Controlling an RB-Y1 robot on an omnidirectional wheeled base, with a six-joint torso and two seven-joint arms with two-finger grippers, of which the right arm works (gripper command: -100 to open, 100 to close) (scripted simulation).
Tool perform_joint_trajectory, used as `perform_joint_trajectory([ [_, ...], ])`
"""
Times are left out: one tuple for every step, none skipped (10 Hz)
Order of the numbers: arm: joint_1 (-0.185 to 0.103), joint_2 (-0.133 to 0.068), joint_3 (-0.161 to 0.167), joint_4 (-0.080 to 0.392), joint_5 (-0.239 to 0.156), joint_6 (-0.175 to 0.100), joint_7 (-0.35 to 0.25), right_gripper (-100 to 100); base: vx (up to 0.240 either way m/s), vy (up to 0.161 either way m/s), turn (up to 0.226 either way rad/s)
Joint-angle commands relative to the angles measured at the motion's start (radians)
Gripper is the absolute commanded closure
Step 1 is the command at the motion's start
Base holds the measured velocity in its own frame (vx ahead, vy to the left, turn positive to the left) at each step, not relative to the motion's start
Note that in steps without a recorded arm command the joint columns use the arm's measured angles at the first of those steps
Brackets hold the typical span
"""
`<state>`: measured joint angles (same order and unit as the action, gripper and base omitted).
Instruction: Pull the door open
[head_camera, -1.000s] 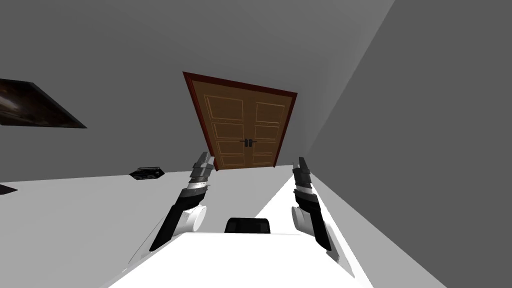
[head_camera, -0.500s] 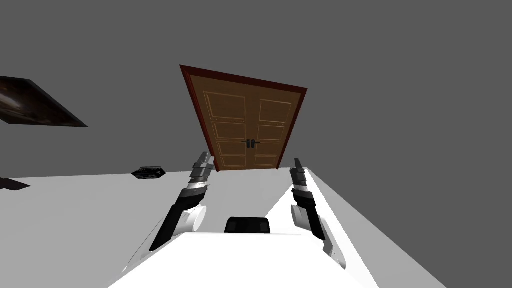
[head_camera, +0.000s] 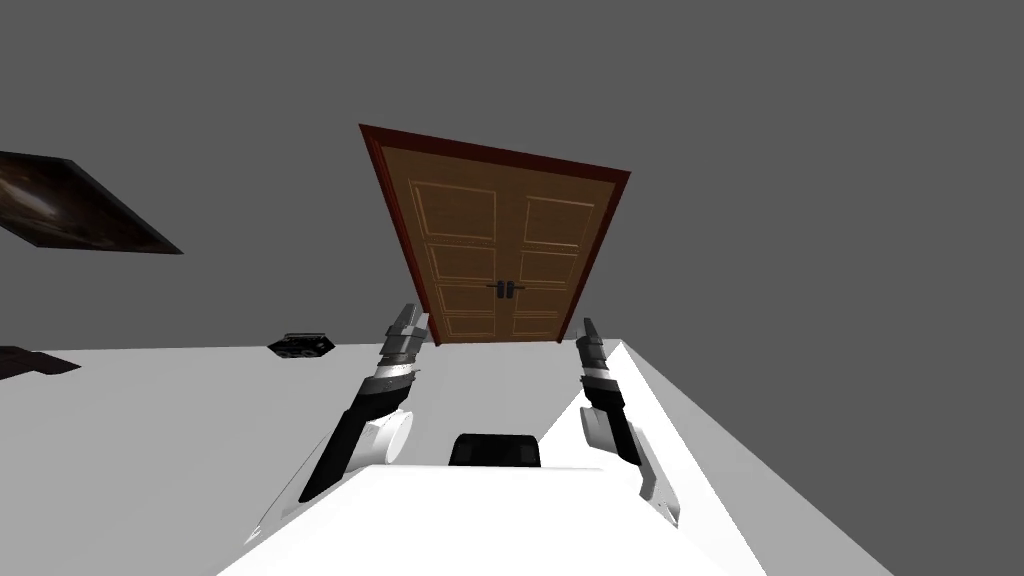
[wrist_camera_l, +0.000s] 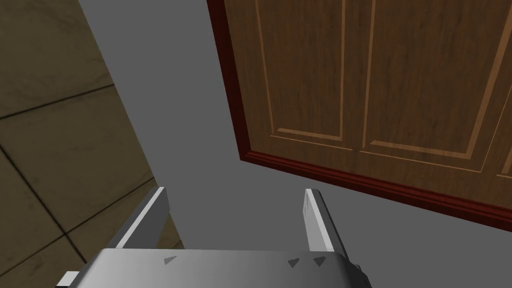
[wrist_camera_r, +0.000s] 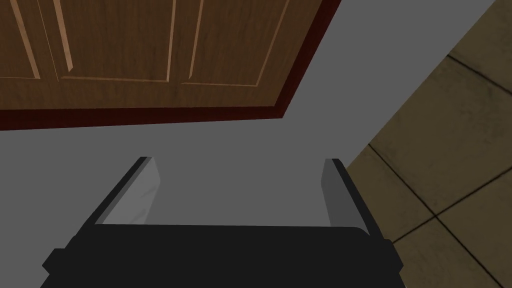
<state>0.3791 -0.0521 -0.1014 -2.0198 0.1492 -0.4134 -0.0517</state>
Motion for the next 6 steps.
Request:
perform_joint_trajectory([
  [-0.012,-0.008,-0.004,0.036,0.005,-0.001,-0.017,-100,0.137,0.044,0.077],
  [-0.02,-0.012,-0.006,0.054,0.007,0.001,-0.025,-100,0.132,0.037,0.049],
  [-0.028,-0.017,-0.008,0.071,0.01,0.004,-0.033,-100,0.11,0.034,0.042],
  [-0.037,-0.021,-0.011,0.088,0.012,0.006,-0.042,-100,0.098,0.037,0.045],
  [-0.046,-0.025,-0.013,0.106,0.015,0.009,-0.05,-100,0.097,0.042,0.047],
  [-0.054,-0.029,-0.015,0.124,0.018,0.011,-0.059,-100,0.106,0.043,0.055],
])
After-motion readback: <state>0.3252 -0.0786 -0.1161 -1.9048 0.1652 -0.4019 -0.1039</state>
